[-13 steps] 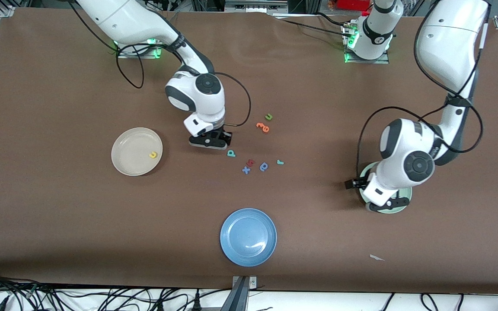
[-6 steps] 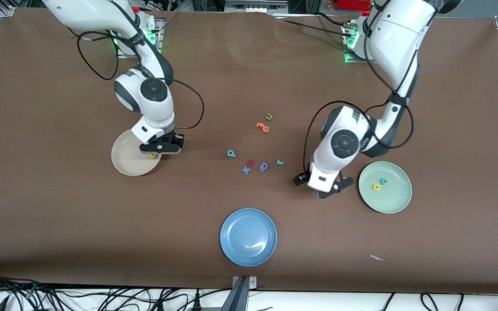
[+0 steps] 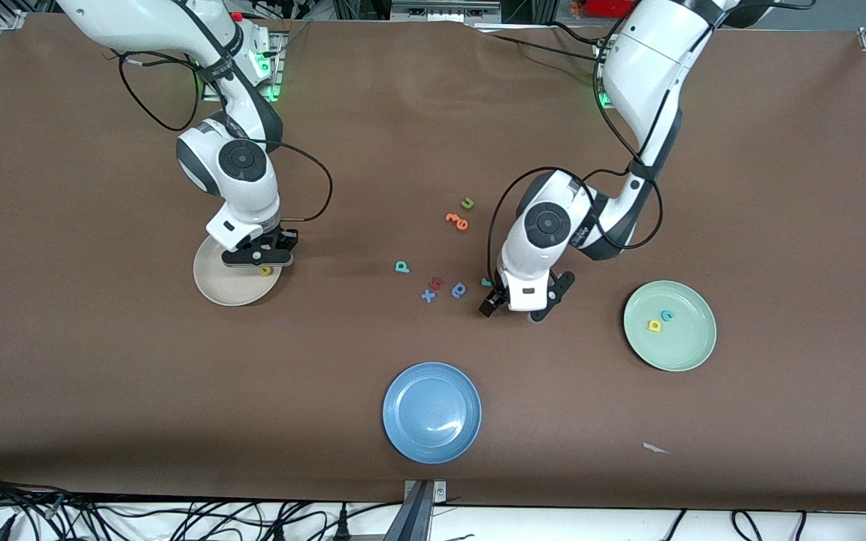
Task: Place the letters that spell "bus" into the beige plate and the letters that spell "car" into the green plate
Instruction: 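Grasp the teal j with the left gripper while the right grasps teal d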
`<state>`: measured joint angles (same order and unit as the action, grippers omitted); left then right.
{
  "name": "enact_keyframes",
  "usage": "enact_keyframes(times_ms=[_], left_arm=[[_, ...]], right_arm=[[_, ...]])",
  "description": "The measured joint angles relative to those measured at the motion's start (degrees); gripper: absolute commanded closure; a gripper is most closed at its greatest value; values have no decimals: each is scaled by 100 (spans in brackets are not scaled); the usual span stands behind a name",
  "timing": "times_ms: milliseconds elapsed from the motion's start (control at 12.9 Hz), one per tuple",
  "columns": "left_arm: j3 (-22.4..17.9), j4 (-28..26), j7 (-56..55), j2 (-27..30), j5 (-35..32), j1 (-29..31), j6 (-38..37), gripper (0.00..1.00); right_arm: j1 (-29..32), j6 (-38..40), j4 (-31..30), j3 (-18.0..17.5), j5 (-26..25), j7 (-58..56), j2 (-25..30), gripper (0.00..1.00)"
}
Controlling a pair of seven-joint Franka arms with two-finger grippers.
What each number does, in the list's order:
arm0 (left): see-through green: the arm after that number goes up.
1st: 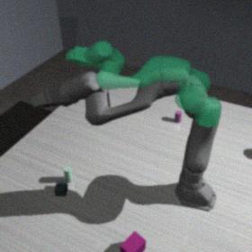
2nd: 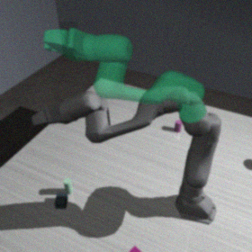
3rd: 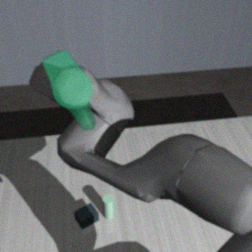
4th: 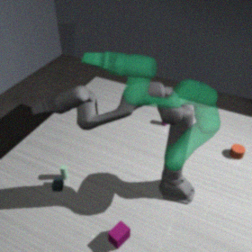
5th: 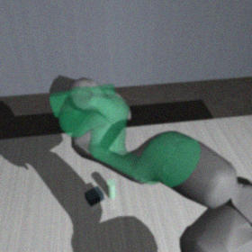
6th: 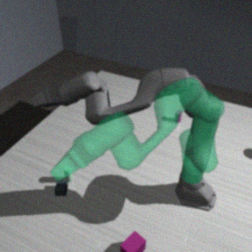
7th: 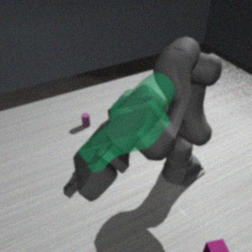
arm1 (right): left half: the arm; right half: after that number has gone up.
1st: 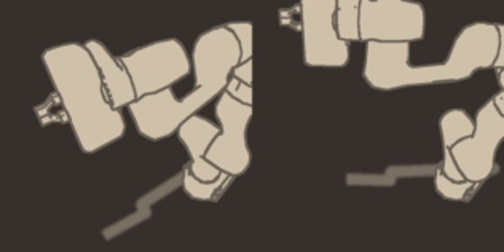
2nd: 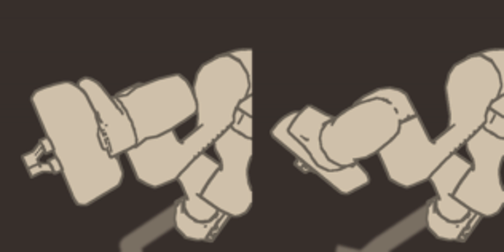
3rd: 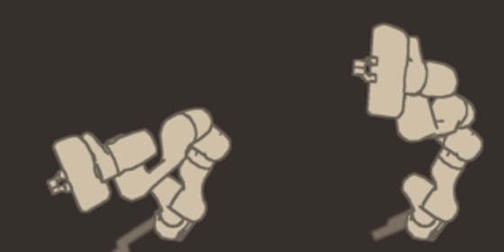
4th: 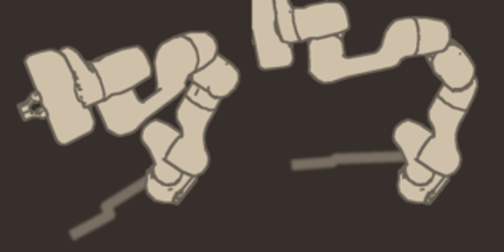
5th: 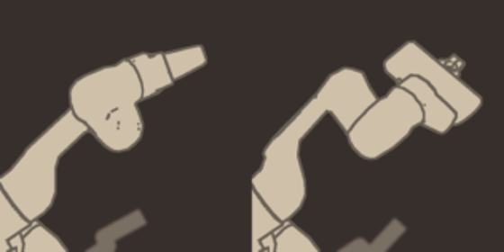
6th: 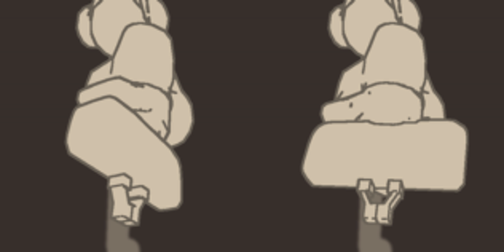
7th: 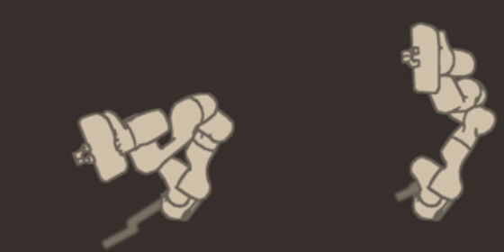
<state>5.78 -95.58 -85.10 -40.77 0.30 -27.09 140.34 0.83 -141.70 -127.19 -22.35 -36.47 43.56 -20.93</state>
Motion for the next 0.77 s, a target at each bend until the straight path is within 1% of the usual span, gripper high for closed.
enact_keyframes(times_ms=[232,310,464,619,774], left_arm=[[-3,-6,-736,-1,-1,-86,0,1],[-6,-13,-897,-9,-1,-87,0,2],[-9,-25,-1139,-52,-2,-100,0,4],[-9,-28,-1266,-112,-2,-139,1,7],[-10,-28,-1335,-161,-2,-172,3,11]], right_arm=[[2,-17,-1,-41,54,28,0,37],[4,-51,3,-142,218,109,0,37],[-15,-77,102,-455,638,369,-5,37],[-54,-81,355,-721,779,872,-84,37],[-261,-84,796,-836,794,1517,-341,37]])
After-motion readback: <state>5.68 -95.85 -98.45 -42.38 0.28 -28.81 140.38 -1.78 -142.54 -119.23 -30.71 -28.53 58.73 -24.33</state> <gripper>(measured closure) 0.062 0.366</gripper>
